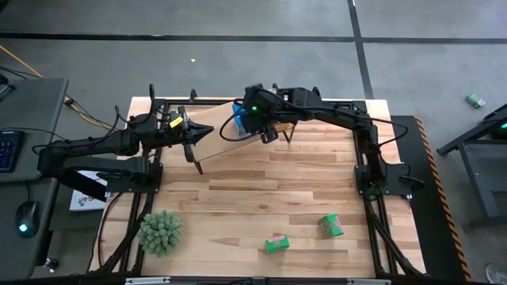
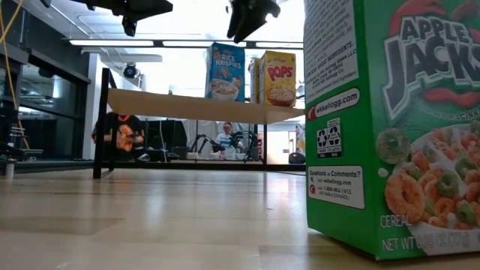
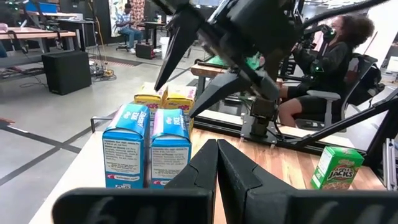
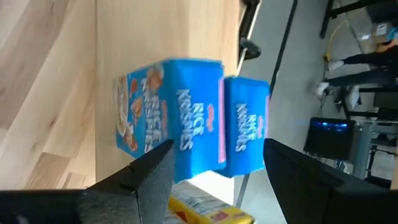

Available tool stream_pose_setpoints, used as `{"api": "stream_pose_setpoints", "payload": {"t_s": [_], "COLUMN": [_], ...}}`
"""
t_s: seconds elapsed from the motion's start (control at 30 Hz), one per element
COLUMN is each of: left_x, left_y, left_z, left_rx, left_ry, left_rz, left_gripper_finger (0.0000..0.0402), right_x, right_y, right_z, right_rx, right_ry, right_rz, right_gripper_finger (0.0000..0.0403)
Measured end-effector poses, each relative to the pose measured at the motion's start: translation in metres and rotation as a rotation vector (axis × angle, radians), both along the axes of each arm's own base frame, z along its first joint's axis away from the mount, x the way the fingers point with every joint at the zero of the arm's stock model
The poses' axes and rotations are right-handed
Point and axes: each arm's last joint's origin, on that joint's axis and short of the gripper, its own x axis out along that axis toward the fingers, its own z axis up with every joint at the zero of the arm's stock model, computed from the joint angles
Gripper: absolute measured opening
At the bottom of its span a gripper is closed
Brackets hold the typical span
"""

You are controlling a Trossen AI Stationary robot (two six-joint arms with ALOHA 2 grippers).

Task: Stack cereal on shelf
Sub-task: Put the blue cereal box on the shelf aligned with the blue cereal box, then put the green cereal box on the shelf

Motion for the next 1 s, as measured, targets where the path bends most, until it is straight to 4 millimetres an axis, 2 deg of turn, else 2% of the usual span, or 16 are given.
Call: {"api": "stream_pose_setpoints", "payload": {"t_s": [0.33,0.57,0.73,0.87,1.0], "left_x": [0.000,0.000,0.000,0.000,0.000], "left_y": [0.000,0.000,0.000,0.000,0.000], "left_z": [0.000,0.000,0.000,0.000,0.000], "left_rx": [0.001,0.004,0.003,0.003,0.001], "left_ry": [0.000,0.001,0.001,0.001,-0.001], "left_rz": [0.002,0.003,0.003,0.003,0.003], "left_gripper_finger": [0.0003,0.0003,0.0003,0.0003,0.0003], "right_x": [-0.016,-0.035,-0.056,-0.072,-0.074], "right_y": [0.010,0.018,0.024,0.031,0.040], "right_z": [0.023,0.039,0.043,0.037,0.028], "right_rx": [-0.011,0.072,0.278,0.523,0.750], "right_ry": [-0.081,-0.136,-0.111,-0.005,0.039], "right_rz": [-0.024,-0.092,-0.169,-0.275,-0.360], "right_gripper_finger": [0.0236,0.0236,0.0236,0.0236,0.0236]}}
